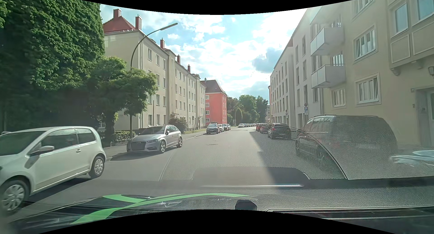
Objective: Follow the waypoints while adhering to traffic rules and regulations
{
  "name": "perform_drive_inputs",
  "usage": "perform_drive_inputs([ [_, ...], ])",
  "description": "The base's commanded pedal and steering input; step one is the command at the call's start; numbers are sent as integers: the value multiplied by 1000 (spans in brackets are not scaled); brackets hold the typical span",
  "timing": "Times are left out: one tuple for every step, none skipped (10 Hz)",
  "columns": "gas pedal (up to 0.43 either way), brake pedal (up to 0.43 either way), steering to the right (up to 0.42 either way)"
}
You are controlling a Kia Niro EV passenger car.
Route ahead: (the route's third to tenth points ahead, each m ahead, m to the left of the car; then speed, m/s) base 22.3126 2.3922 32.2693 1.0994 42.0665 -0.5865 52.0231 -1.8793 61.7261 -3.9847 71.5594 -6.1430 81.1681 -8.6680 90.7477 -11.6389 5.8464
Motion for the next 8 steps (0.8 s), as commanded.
perform_drive_inputs([
  [130,0,20],
  [130,0,21],
  [130,0,21],
  [130,0,21],
  [130,0,21],
  [130,0,21],
  [130,0,21],
  [130,0,21],
])
